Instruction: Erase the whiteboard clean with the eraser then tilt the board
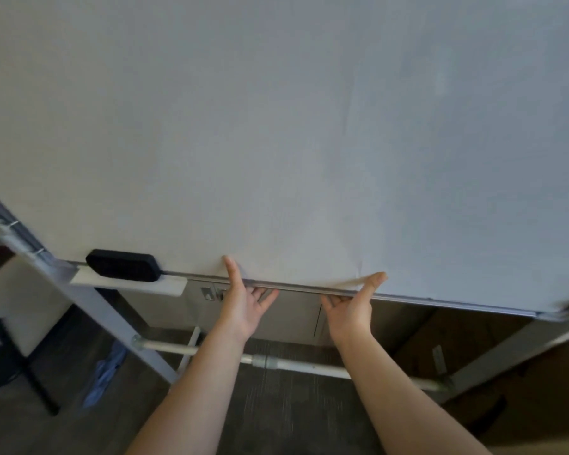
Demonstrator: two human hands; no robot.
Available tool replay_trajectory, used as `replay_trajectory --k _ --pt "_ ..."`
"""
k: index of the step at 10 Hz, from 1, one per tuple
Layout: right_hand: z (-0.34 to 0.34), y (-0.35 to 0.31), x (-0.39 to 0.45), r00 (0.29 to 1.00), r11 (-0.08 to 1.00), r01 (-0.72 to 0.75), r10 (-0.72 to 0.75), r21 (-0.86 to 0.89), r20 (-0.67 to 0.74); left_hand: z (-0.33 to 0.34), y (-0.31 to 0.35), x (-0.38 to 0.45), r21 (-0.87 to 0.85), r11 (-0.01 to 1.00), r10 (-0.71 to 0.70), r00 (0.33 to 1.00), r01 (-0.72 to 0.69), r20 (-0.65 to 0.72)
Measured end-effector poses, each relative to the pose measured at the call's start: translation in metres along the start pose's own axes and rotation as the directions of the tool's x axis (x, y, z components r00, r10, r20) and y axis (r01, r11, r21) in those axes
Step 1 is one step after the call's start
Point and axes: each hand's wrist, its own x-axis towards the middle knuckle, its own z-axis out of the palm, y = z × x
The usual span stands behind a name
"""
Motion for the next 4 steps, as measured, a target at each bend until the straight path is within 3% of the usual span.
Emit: replay_trajectory --k 2,3,4 --pt "-0.005 -0.005 -0.019 0.999 0.997 -0.038 0.037 -0.073 -0.01 -0.008 0.016 -0.024 0.188 0.972 -0.139 0.99 0.14 -0.018" --pt "-0.011 -0.008 -0.03 1.0 0.986 -0.025 0.024 -0.165 -0.01 -0.015 0.029 -0.036 0.463 0.873 -0.149 0.988 0.151 -0.041" --pt "-0.013 -0.003 -0.056 0.988 0.904 0.099 -0.137 -0.417 -0.064 -0.021 0.043 -0.06 0.712 0.702 0.015 0.999 0.022 -0.046"
